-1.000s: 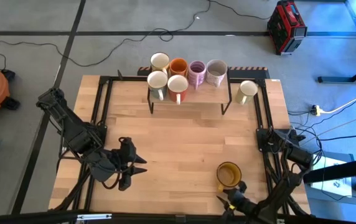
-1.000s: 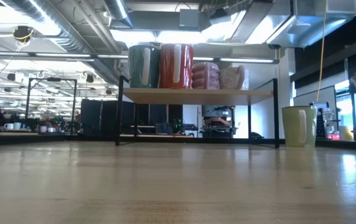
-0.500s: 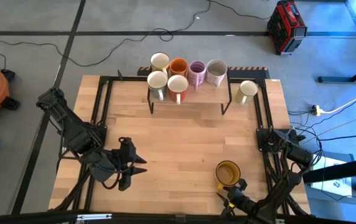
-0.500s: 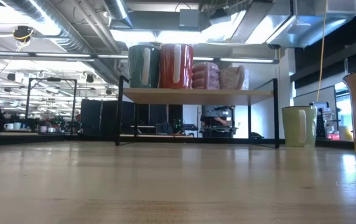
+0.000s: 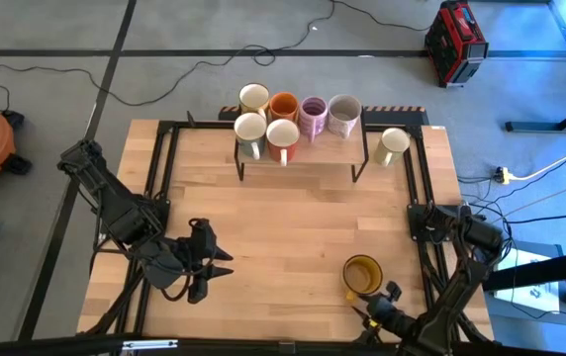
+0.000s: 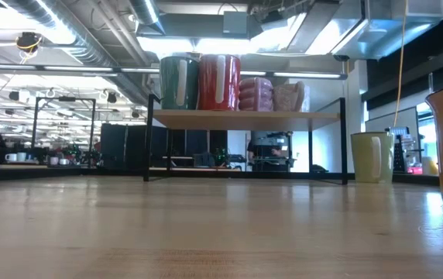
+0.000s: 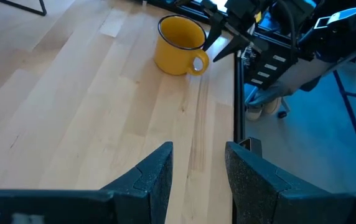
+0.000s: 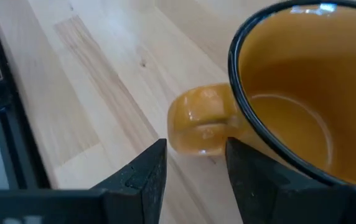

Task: Place coffee mugs
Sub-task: Put the yellow mug on the shelf

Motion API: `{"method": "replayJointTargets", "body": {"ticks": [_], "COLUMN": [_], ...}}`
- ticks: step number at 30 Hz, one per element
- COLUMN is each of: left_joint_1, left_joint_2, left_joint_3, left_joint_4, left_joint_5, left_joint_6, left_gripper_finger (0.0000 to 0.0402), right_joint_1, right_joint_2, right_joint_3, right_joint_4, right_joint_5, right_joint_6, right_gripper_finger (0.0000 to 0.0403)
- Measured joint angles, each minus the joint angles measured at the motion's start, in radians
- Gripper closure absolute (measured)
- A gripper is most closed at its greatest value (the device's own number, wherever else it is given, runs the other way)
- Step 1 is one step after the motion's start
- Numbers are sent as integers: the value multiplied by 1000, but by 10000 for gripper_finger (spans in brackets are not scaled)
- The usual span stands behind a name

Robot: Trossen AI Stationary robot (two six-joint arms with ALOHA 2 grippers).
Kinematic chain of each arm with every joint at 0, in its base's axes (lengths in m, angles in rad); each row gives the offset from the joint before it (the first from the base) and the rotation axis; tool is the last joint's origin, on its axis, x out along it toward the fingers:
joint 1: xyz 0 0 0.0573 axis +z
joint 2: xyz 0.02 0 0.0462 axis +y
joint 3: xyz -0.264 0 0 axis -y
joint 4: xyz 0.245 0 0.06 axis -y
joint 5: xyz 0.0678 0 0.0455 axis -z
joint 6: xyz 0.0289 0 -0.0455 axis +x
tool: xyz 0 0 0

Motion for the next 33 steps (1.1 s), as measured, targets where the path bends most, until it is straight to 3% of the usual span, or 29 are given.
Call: {"method": "replayJointTargets", "body": {"ticks": [9, 13, 15, 20, 28, 33], "left_joint_1": [4, 3, 4, 11, 34, 54], "left_joint_2": [-3, -5, -5, -5, -5, -5], "left_joint_3": [0, 0, 0, 0, 0, 0], "left_joint_4": [0, -1, 1, 0, 0, 1], "left_joint_5": [15, 25, 25, 20, 19, 26], "left_joint_6": [0, -4, -3, 0, -6, -7], "left_gripper_finger": [260, 260, 260, 260, 260, 260], "right_joint_1": [32, 66, 90, 111, 40, 1], "right_joint_2": [-10, -17, -21, 0, 105, 166], "right_joint_3": [0, 0, 0, 1, 0, -1], "right_joint_4": [77, 80, 71, 67, 71, 91], "right_joint_5": [-107, -106, -78, 126, 253, 258], "right_joint_6": [1, 43, 61, 130, 129, 131], "right_gripper_finger": [249, 249, 249, 249, 249, 249]}}
